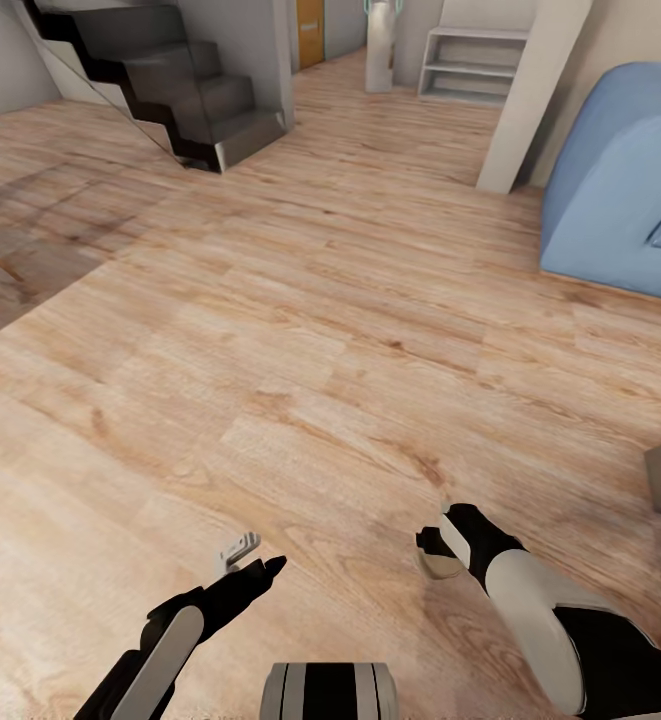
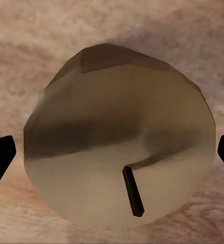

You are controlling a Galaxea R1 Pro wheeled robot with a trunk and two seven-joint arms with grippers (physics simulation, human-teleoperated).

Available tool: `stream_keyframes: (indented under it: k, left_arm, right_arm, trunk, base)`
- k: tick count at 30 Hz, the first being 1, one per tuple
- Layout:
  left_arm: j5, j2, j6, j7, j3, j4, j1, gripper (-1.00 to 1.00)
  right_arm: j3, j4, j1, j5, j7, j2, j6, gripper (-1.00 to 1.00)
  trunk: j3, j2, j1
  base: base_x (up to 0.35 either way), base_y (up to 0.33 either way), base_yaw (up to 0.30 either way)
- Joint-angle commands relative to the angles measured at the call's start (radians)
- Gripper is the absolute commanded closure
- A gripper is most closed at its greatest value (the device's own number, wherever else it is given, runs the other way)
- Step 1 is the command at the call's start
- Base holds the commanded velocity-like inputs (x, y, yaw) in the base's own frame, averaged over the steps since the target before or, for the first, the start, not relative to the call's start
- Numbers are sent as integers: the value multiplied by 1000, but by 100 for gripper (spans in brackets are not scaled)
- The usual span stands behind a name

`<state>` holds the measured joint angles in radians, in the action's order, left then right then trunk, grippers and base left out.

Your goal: Place each of the two pumpkins and all three candles from the living room inside a cabinet in the living room (use any cabinet), then make sure every cabinet is closed, and position the cauldron so it is next to a table in the living room.

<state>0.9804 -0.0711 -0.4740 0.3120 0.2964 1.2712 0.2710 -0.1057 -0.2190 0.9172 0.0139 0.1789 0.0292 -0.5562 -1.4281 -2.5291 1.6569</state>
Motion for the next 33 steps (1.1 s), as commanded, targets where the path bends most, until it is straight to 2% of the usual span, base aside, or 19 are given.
stream_keyframes:
  k: [1,4,22,23,33]
  left_arm:
    - [11,-1,0,10,2,1,1,-100]
    - [11,-1,1,10,2,1,1,-100]
    - [11,-1,1,3,2,-1,1,-100]
    - [11,-1,1,3,2,-1,1,-100]
    - [11,-1,3,5,7,-1,1,-100]
  right_arm:
    - [-8,-2,0,2,5,1,-4,-100]
    - [-8,-2,0,3,5,0,-4,-100]
    - [-9,-3,0,3,1,0,-4,-100]
    - [-9,-3,0,3,1,0,-4,100]
    - [-9,-3,0,3,2,-1,-4,100]
  trunk:
    - [-5,-1,0]
    - [-16,-1,2]
    - [-16,-1,2]
    - [-16,-1,2]
    - [-16,-1,2]
  base:
    - [0,0,0]
    - [0,0,0]
    - [0,0,0]
    - [0,0,0]
    - [0,0,0]
